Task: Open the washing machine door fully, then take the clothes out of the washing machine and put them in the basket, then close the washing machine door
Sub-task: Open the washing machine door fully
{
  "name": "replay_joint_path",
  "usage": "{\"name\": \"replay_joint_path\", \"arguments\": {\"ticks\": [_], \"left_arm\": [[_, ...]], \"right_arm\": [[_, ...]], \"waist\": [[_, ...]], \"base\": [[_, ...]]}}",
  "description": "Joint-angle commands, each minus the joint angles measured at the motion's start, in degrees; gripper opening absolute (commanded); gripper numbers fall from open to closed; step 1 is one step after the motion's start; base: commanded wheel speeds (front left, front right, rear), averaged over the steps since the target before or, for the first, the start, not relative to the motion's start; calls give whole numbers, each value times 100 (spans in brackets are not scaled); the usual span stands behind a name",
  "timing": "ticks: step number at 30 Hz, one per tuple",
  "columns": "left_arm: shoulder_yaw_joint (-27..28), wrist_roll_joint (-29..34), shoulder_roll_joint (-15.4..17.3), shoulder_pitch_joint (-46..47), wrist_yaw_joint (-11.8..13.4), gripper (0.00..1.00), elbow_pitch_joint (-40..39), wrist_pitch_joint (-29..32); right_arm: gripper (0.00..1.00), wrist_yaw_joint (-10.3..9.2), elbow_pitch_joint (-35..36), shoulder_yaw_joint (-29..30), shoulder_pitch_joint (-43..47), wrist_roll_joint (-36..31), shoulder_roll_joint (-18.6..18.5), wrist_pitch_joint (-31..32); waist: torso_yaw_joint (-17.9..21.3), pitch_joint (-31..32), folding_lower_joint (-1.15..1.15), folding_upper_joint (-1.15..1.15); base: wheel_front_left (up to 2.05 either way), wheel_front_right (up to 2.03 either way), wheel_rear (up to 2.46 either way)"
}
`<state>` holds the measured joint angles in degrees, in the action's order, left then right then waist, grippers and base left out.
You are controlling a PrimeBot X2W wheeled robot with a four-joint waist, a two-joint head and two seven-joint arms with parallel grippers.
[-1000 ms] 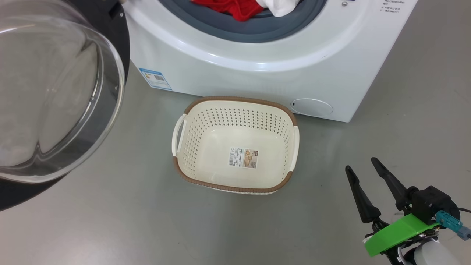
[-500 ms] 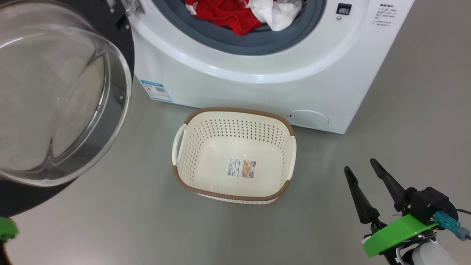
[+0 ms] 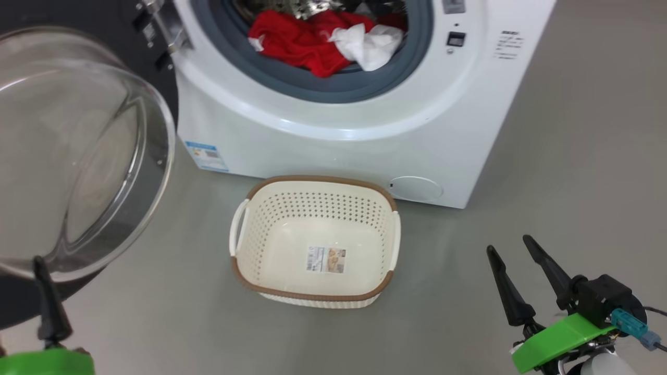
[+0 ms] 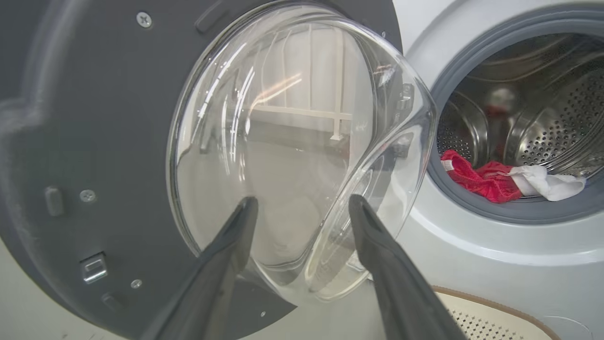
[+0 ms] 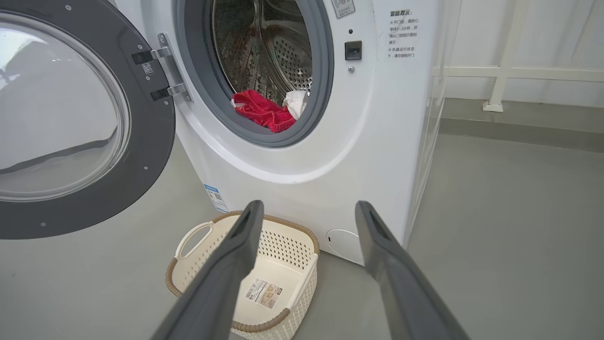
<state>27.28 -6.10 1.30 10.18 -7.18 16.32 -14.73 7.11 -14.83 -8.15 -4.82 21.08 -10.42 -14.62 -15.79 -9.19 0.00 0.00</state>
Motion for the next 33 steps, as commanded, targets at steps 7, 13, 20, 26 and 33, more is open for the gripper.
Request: {"name": "replay_joint_path", "arguments": {"ticks": [7,13,20,26,33], "left_arm": [[-384,-480,160,-600,-30,100,-657,-27],[-999,-644,159,-927,-30,100,-931,-27],[-1609,-751,158,-1128,-30,100,-1079,-27],[-1891,-774,158,-1170,-30,100,-1142,-27],[-2135,-917,158,-1222,-30,100,-1149,-27]], "right_arm": [[100,37,121,56,125,-39,58,-38],[100,37,124,223,276,-43,117,-38],[100,37,165,444,417,-44,190,-38],[100,37,202,615,440,-33,231,-38],[100,37,272,885,579,13,258,-38]], "waist": [[473,236,0,0],[761,340,0,0],[1209,411,0,0],[1580,413,0,0],[1869,445,0,0]], "base": [[0,0,0],[0,0,0],[0,0,0],[0,0,0],[0,0,0]]}}
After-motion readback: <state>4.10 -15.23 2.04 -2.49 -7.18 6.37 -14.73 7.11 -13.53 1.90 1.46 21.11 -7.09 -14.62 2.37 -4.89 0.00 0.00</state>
